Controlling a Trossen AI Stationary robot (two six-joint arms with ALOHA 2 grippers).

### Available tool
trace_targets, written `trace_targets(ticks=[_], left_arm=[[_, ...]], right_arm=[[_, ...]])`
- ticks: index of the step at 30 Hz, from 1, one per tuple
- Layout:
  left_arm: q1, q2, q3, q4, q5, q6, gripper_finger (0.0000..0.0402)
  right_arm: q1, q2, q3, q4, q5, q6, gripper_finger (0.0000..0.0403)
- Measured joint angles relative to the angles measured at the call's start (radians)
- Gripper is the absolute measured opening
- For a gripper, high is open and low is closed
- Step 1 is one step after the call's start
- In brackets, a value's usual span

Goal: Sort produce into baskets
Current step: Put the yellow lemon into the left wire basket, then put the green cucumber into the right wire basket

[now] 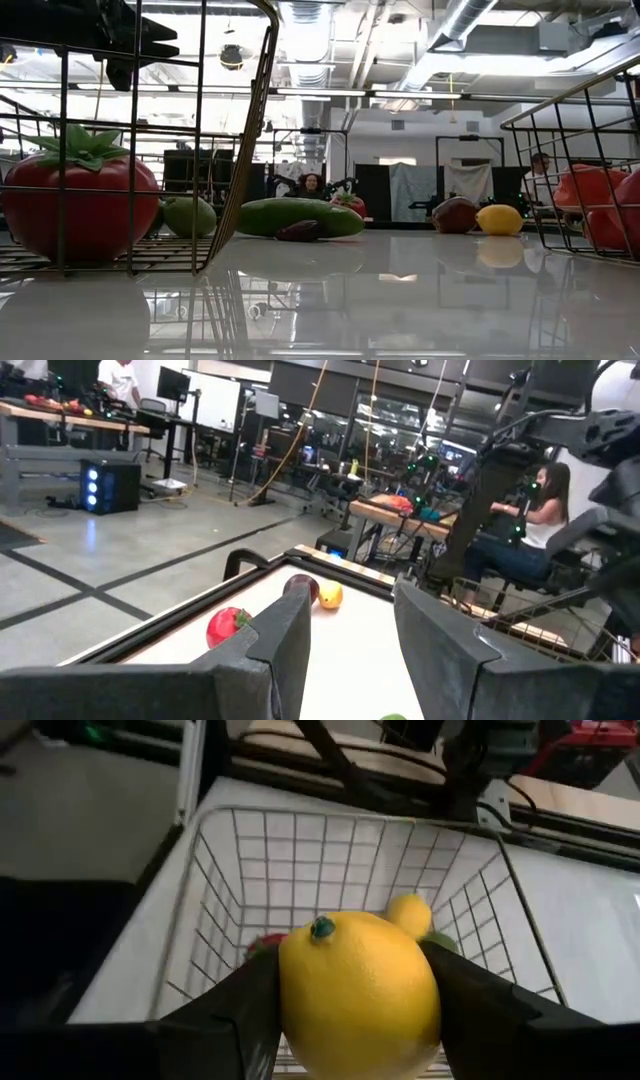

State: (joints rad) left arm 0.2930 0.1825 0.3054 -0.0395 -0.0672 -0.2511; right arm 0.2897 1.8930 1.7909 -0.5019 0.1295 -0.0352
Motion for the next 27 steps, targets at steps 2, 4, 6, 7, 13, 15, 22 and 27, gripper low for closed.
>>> trace_targets(ticks=[2,4,6,7,13,15,22,27], left_arm=[[0.0,0.0,0.0,0.0,0.0,0.0,0.0133],[0.0,0.0,0.0,0.0,0.0,-0.001,0.0133],[0.0,0.0,0.0,0.002,0.0,-0.001,0.0133],[0.0,0.0,0.0,0.001,0.0,-0.001,0.0133],[0.0,0.0,0.0,0.0,0.0,0.0,0.0133],[0.0,0.0,0.0,-0.003,0.0,0.002,0.0133],[0.0,0.0,0.0,-0.005,0.0,0.002,0.0133],[0.0,0.0,0.0,-0.007,0.0,0.002,0.0133]], right_arm=[[-0.007,0.024,0.001,0.053,0.0,0.001,0.024],[-0.014,0.043,0.001,0.079,0.0,-0.004,0.024],[-0.024,0.074,0.0,0.13,-0.015,-0.005,0.024],[-0.029,0.09,0.0,0.16,-0.022,-0.004,0.024],[-0.057,0.148,0.0,0.186,-0.108,-0.016,0.0266],[-0.066,0.151,0.0,0.157,-0.111,-0.018,0.0287],[-0.108,0.136,0.0,0.051,-0.077,-0.018,0.0371],[-0.175,0.12,-0.011,-0.197,0.043,0.038,0.0387]])
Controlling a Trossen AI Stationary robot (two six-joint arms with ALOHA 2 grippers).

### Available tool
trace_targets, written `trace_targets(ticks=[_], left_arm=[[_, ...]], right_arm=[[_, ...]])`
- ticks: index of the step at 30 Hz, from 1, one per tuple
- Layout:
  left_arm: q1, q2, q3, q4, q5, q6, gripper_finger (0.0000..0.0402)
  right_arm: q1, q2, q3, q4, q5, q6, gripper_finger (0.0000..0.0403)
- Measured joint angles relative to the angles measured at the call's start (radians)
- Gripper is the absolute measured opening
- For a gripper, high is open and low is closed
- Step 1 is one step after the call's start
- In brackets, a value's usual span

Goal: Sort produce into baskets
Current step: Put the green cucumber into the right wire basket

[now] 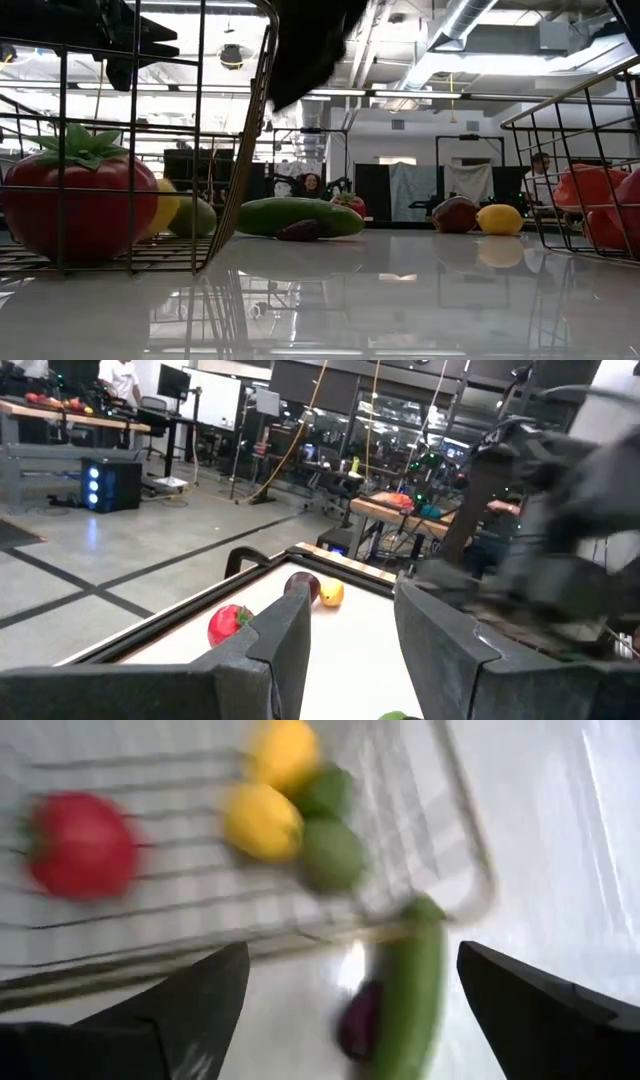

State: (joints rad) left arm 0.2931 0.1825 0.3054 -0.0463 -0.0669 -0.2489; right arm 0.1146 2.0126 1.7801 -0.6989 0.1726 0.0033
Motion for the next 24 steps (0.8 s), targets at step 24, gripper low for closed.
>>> trace_targets(ticks=[24], left_arm=[[0.0,0.0,0.0,-0.01,-0.002,-0.034,0.0133]], right_arm=[[-0.046,-0.202,-0.676,0.663,0.115,0.165,0.0372]])
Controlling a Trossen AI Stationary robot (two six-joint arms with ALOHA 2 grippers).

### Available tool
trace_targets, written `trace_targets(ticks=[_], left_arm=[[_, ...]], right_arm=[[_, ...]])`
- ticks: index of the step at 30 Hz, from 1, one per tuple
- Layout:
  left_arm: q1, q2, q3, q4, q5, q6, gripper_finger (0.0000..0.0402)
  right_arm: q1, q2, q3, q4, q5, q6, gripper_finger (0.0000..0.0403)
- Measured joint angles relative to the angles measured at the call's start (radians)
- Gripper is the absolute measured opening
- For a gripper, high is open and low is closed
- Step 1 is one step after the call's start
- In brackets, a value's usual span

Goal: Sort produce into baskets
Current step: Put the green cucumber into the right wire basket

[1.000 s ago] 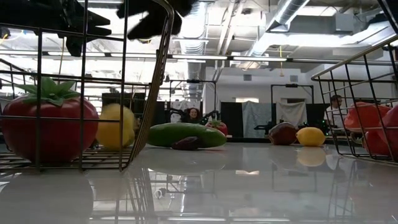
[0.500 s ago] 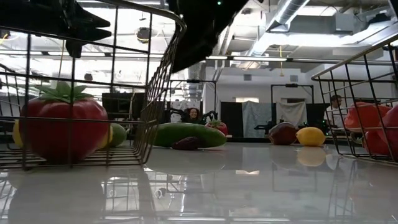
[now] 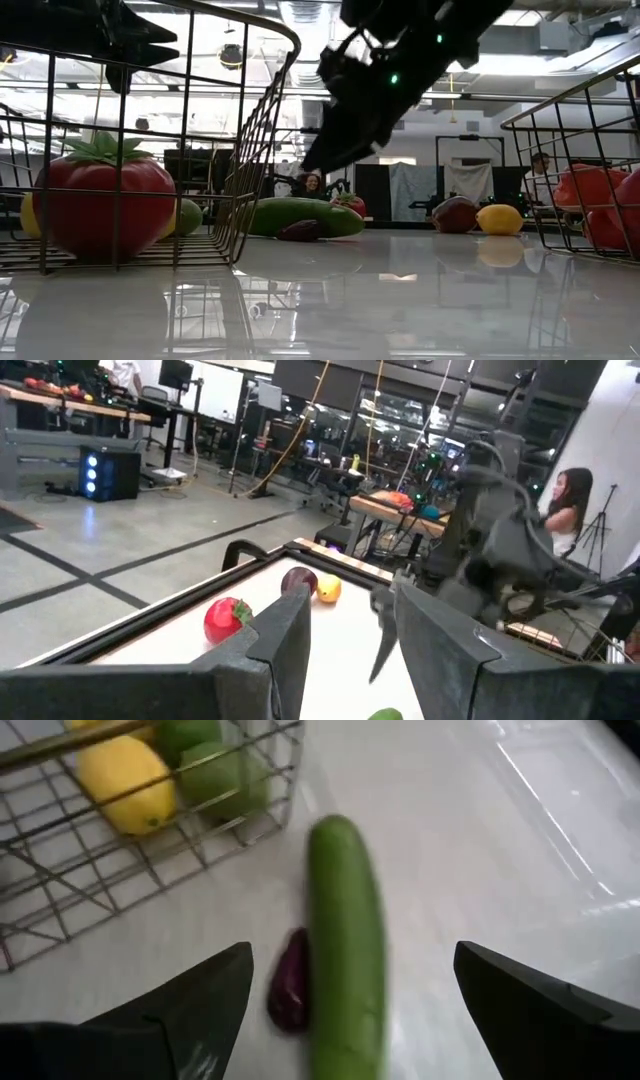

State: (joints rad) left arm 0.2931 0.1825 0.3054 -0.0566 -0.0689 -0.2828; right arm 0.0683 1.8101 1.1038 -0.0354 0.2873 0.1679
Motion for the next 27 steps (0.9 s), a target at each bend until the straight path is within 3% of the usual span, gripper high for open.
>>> trace_targets(ticks=[7,20,27], left_arm=[[0.0,0.0,0.0,-0.002,0.0,0.009,0.0133],[0.0,0.0,0.0,-0.022,0.0,0.032,0.0133],[0.0,0.0,0.0,-0.021,0.0,0.026,0.0133]], right_arm=[[-0.014,0.112,0.002,0.128,-0.072,-0.019,0.0372],[-0.031,0.162,0.0,0.125,-0.108,-0.031,0.0368],[-0.032,0.16,-0.005,0.1,-0.091,-0.037,0.0287]])
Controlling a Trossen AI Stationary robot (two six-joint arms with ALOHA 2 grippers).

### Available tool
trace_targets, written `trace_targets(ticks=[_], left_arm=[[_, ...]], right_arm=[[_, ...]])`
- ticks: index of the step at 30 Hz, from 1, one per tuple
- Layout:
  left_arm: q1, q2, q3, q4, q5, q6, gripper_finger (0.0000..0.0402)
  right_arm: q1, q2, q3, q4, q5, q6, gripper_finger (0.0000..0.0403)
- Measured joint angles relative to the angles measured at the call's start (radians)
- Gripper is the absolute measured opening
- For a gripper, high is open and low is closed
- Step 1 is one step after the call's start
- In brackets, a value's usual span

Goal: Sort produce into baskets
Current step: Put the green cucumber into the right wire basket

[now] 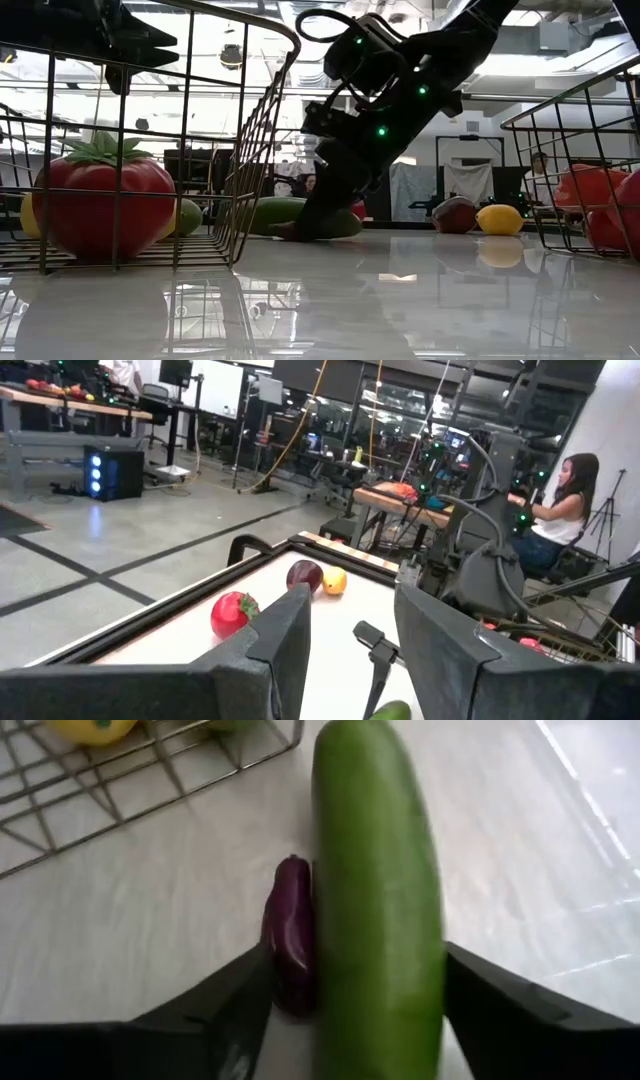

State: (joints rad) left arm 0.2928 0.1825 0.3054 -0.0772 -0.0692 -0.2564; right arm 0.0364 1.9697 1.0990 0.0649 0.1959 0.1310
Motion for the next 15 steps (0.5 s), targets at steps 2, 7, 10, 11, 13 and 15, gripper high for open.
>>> trace_targets(ticks=[2,7,10,11,13,15], left_arm=[[0.0,0.0,0.0,0.0,0.0,0.0,0.0133],[0.0,0.0,0.0,0.0,-0.001,0.0,0.0133],[0.0,0.0,0.0,0.0,-0.003,-0.001,0.0133],[0.0,0.0,0.0,0.0,-0.003,-0.001,0.0133],[0.0,0.0,0.0,0.0,-0.003,-0.001,0.0133],[0.0,0.0,0.0,0.0,-0.003,-0.001,0.0133]], right_arm=[[0.0,-0.001,-0.004,0.003,0.019,0.0,0.0258],[0.0,-0.003,-0.005,0.005,0.027,-0.001,0.0192],[0.0,-0.002,-0.005,0.004,0.029,0.0,0.0166],[0.0,-0.002,-0.005,0.003,0.034,0.0,0.0166],[0.0,-0.002,-0.005,0.002,0.05,-0.001,0.0166],[0.001,-0.011,-0.005,-0.013,0.069,-0.007,0.0166]])
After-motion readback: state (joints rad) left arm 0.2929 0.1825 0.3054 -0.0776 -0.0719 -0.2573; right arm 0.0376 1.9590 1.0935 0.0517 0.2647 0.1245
